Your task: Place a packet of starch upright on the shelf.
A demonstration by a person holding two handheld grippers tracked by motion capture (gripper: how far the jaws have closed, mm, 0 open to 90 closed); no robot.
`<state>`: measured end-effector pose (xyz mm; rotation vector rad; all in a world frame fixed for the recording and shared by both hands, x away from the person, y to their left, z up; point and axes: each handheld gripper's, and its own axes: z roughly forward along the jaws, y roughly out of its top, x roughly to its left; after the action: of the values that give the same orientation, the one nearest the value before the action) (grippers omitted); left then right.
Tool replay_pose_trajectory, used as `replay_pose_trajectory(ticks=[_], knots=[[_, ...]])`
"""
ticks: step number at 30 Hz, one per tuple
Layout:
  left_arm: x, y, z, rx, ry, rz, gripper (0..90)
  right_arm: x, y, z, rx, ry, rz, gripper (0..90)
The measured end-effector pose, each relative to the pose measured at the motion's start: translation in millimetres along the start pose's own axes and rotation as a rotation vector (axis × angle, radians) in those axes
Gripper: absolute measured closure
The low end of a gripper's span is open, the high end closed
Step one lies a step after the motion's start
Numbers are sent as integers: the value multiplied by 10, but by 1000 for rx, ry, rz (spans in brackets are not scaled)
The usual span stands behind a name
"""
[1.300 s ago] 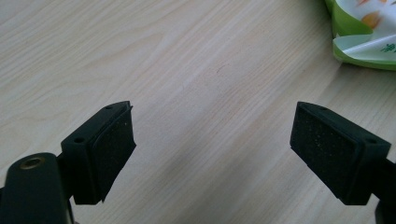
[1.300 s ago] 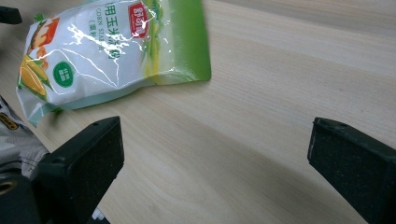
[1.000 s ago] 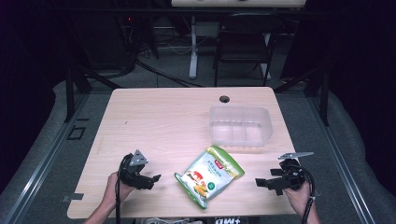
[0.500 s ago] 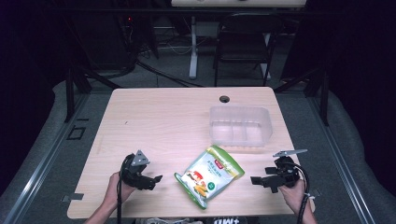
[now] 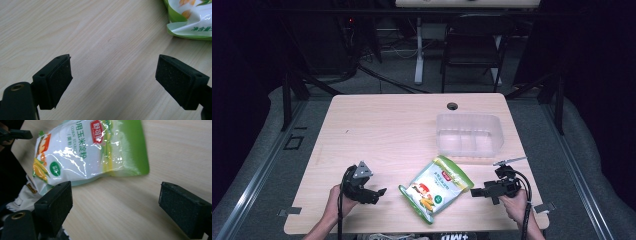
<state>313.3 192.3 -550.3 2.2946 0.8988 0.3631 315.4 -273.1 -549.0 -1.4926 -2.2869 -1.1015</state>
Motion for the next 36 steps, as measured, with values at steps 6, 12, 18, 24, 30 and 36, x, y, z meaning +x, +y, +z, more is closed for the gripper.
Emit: replay_pose_trajectory(ticks=[6,12,18,24,30,36], knots=[[-9,5,5,1,-2,3,132,47,10,87,35,30,24,129],[-11,6,13,3,-6,0,132,80,39,201,71,39,40,141],[-14,8,10,3,-1,6,132,71,65,311,97,48,77,141],[-13,9,13,3,-3,4,132,64,80,329,92,51,109,143],[-14,8,7,0,-2,5,132,57,133,382,81,75,125,143],[-13,6,8,0,-4,4,132,33,135,393,31,76,163,182]])
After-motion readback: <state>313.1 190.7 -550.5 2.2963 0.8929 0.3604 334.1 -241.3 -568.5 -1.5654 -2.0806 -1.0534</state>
